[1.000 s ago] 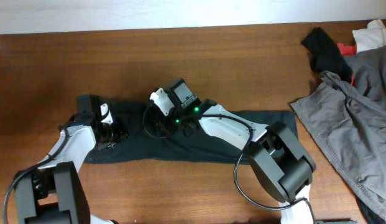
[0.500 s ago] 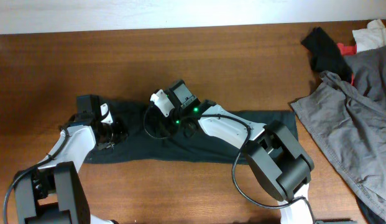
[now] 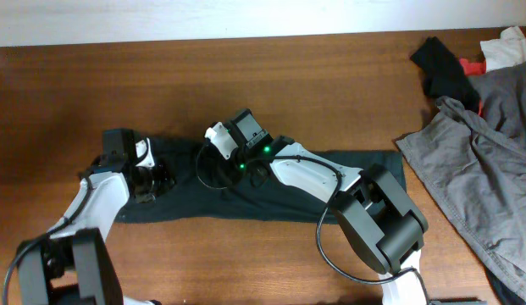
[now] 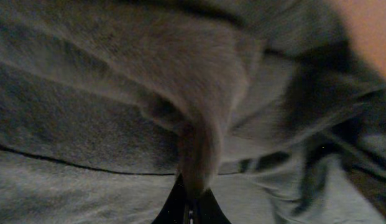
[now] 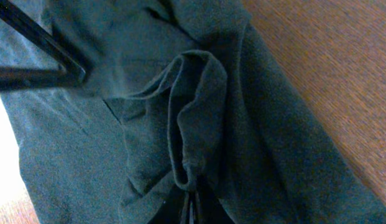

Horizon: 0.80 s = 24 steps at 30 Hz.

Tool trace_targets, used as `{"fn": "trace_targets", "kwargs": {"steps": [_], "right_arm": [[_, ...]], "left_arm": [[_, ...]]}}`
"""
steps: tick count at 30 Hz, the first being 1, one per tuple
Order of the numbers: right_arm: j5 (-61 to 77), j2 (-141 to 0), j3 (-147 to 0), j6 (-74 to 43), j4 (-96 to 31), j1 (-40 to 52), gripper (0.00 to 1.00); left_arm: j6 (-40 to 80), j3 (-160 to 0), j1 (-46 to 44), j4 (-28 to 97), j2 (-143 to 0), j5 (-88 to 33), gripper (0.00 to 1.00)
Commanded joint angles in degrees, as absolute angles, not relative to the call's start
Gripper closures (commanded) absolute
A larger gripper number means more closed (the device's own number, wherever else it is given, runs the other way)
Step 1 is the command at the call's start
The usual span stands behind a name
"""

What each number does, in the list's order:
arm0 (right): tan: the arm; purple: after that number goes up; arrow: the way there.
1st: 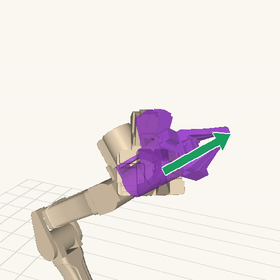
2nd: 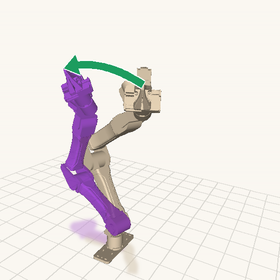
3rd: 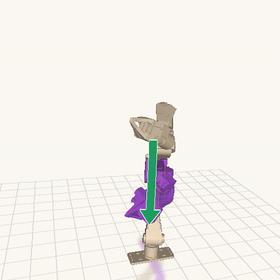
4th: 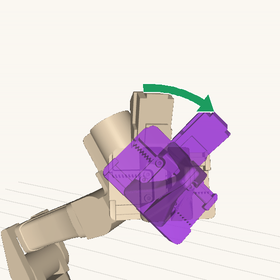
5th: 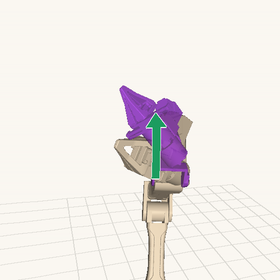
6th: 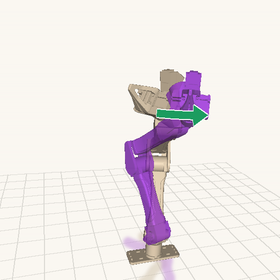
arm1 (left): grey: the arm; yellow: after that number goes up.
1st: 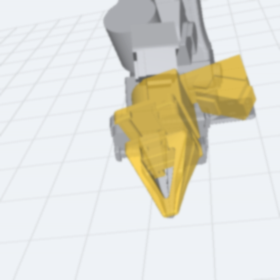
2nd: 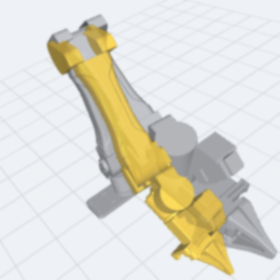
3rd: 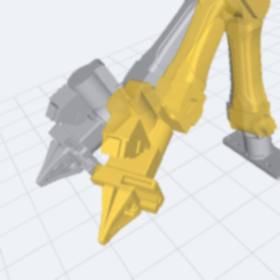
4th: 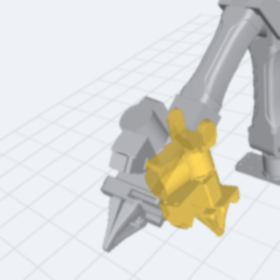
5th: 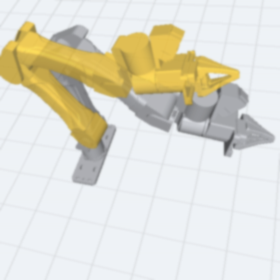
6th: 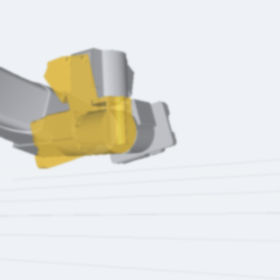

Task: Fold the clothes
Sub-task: 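Pinch the strip's center with the right gripper and left end with the left gripper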

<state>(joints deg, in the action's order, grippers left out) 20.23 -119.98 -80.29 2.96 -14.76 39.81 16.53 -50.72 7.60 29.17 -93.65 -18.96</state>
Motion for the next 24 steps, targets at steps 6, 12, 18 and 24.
{"fn": "trace_targets", "kwargs": {"steps": [6, 12, 18, 24], "right_arm": [[21.43, -118.21, -79.77, 2.55, -19.07, 40.12, 0.95], [28.53, -117.97, -79.77, 2.48, -24.43, 40.1, 0.96], [35.44, -116.77, -79.77, 2.46, -26.04, 40.07, 0.94], [37.04, -115.83, -79.79, 1.39, -30.3, 40.12, 0.94]], "left_arm": [[16.73, -53.19, 10.37, 29.8, -85.34, -20.18, 0.99], [17.32, -53.19, 13.26, 30.28, -82.98, -20.23, 0.99], [17.34, -53.19, 14.41, 32.23, -82.13, -20.4, 0.99], [17.65, -53.19, 14.44, 37.65, -82.13, -20.38, 1.0]]}}
